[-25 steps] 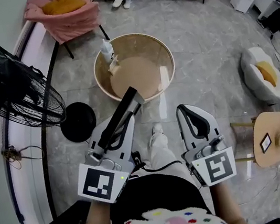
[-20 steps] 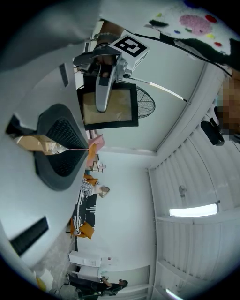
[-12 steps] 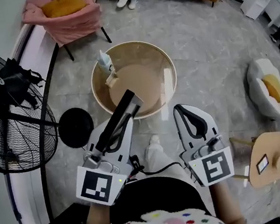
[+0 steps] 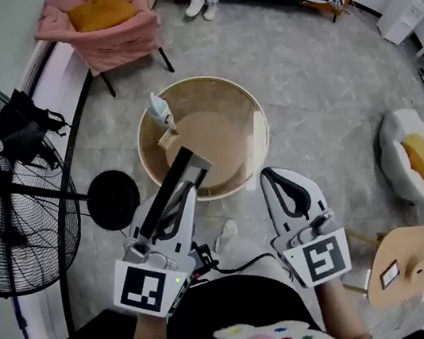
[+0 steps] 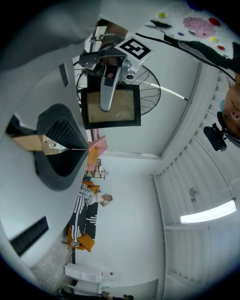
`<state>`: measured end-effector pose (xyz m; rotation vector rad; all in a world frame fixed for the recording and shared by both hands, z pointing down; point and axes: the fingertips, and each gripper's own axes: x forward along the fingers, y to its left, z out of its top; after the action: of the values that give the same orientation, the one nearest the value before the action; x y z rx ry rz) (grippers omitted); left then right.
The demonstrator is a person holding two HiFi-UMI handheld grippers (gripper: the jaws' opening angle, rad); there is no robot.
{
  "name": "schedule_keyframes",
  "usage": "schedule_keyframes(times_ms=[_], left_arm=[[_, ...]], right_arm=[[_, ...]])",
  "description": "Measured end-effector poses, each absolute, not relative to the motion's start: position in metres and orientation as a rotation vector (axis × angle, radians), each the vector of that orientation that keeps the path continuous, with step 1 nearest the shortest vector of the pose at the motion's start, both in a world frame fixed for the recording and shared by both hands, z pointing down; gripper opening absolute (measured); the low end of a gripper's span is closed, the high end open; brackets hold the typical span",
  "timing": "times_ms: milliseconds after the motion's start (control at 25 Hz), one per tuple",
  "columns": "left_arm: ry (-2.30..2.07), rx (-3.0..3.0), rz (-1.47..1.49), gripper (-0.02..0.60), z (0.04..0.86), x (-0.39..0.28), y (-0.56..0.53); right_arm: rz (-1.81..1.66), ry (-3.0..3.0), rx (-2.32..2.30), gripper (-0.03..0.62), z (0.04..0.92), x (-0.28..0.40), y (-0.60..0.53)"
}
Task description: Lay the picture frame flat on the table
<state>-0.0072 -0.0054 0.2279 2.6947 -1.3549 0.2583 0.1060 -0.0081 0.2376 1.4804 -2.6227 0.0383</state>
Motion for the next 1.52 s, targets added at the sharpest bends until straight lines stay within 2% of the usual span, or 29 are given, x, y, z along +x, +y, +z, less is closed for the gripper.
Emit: schedule_keyframes(times_ms=[680,1280,1320,1440,1520], left_arm=[[-1.300,2.773,0.236,0.023,0.220,-0.012,-0.058],[-0.937,2.837,0.241,0.023,0.228,0.007,-0.076],[-0.910,2.842,0.237,0.023,0.228,0.009,-0.075],[-0.815,2.860,0.231,0.023,0.229,0.013,-0.070],[-0.747,2.878,0.228,0.023,0.229,0.017,-0.065]], right_arm=[[0.025,-2.594,1.522,0.035,0.235,0.101,-0.051],[-0.046,-2.662,1.460,0.038,0.219,0.078,-0.072],[-0.042,-2.679,1.438,0.044,0.219,0.075,-0.072],[-0.038,-2.726,1.344,0.136,0.220,0.059,-0.072],[-0.032,-2.749,1.296,0.150,0.221,0.052,-0.072]])
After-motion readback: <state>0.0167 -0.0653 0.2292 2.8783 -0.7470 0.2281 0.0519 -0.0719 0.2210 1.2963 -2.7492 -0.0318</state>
